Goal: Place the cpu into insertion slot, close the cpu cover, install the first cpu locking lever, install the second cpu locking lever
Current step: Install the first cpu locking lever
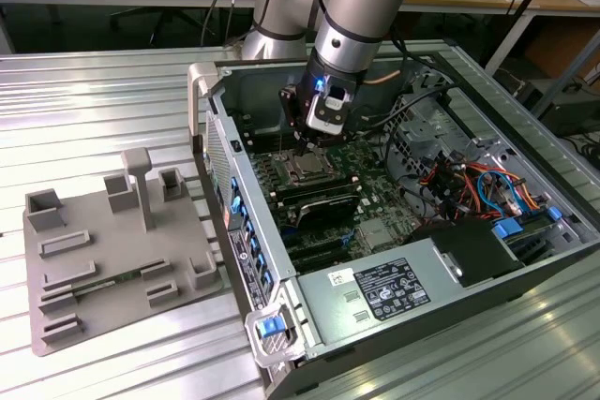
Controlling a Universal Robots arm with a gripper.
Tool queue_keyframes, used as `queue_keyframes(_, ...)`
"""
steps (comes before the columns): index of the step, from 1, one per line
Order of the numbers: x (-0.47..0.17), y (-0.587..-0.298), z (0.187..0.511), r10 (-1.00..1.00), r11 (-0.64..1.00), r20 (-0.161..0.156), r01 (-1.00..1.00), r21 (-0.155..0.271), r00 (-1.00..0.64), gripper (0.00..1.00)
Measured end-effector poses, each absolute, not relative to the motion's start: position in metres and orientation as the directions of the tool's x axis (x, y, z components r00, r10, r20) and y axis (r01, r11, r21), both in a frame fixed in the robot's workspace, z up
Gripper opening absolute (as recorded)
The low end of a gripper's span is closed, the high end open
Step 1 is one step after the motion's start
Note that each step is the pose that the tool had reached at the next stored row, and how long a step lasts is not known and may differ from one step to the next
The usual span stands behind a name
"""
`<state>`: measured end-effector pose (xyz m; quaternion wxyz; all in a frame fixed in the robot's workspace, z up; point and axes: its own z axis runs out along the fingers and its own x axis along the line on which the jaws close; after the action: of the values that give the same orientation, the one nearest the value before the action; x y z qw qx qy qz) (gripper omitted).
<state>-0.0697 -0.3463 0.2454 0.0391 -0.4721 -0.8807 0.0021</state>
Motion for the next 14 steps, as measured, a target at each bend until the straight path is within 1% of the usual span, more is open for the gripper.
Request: queue_keyframes(14, -0.0698, -0.3463, 0.2454, 0.821, 0.569, 0.067, 0.821, -0.041, -0.566, 0.11)
